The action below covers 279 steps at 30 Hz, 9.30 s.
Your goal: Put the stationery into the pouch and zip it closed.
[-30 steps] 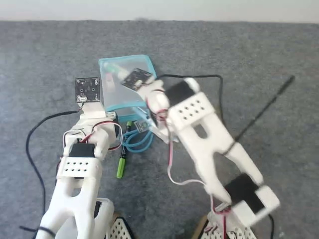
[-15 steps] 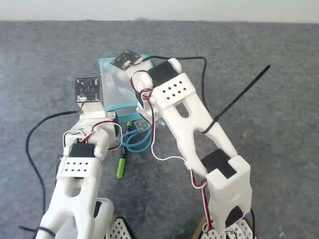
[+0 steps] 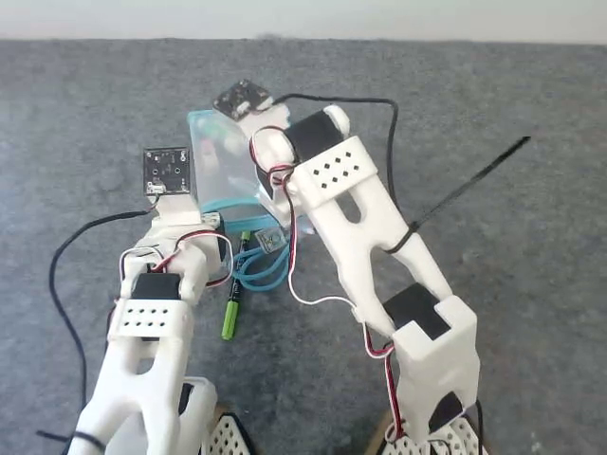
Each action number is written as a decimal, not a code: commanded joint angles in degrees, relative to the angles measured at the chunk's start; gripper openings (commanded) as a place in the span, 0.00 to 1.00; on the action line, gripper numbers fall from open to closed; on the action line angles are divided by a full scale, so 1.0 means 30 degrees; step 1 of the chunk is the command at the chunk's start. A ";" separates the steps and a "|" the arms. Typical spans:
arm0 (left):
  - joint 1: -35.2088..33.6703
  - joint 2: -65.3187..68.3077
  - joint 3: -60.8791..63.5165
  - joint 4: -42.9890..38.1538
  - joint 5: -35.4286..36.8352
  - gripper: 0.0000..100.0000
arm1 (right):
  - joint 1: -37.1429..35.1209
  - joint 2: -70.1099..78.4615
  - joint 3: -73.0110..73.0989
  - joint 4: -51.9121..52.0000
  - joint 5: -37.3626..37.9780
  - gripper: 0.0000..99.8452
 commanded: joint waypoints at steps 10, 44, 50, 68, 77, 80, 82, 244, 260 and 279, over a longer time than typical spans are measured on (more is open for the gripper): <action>-0.0088 -0.0147 -0.0542 -0.0293 -0.0147 0.01 | 0.1802 -0.6667 0.3575 -0.0337 0.0205 0.18; -0.0117 -0.0117 -0.0542 -0.0293 -0.0147 0.01 | 0.0806 -0.9040 0.8762 -0.2564 -0.0264 0.18; -0.0088 -0.0147 -0.0542 -0.0293 -0.0147 0.01 | -0.1363 -1.2322 1.2190 -0.2271 0.0586 0.18; -0.0293 -0.0147 -0.0601 -0.0322 -0.0147 0.01 | -0.2623 -0.6549 1.0227 -0.6960 -0.0352 0.16; -0.0293 -0.0147 -0.0601 -0.0293 -0.0147 0.01 | 0.0659 -0.3414 0.2784 -0.4645 -0.1348 0.16; -0.0264 -0.0147 -0.0718 -0.0322 -0.0147 0.01 | 0.0630 -0.4469 0.2022 -0.2945 -0.1231 0.16; -0.0264 -0.0147 -0.0864 -0.0293 -0.0147 0.01 | 0.0571 -0.5553 0.2051 -0.2183 -0.1201 0.16; 0.1963 0.0645 -0.0630 0.0557 -0.0703 0.01 | -0.0894 -0.1011 0.1114 -0.3619 -0.1641 0.28; 0.1963 0.0117 -0.0425 0.0850 -0.0703 0.01 | 0.3414 -0.6081 0.5392 -0.3238 -0.0381 0.26; 0.1993 -0.1348 -0.0015 0.1348 -0.0703 0.01 | 0.3678 -1.3670 2.3326 -1.6366 0.4630 0.26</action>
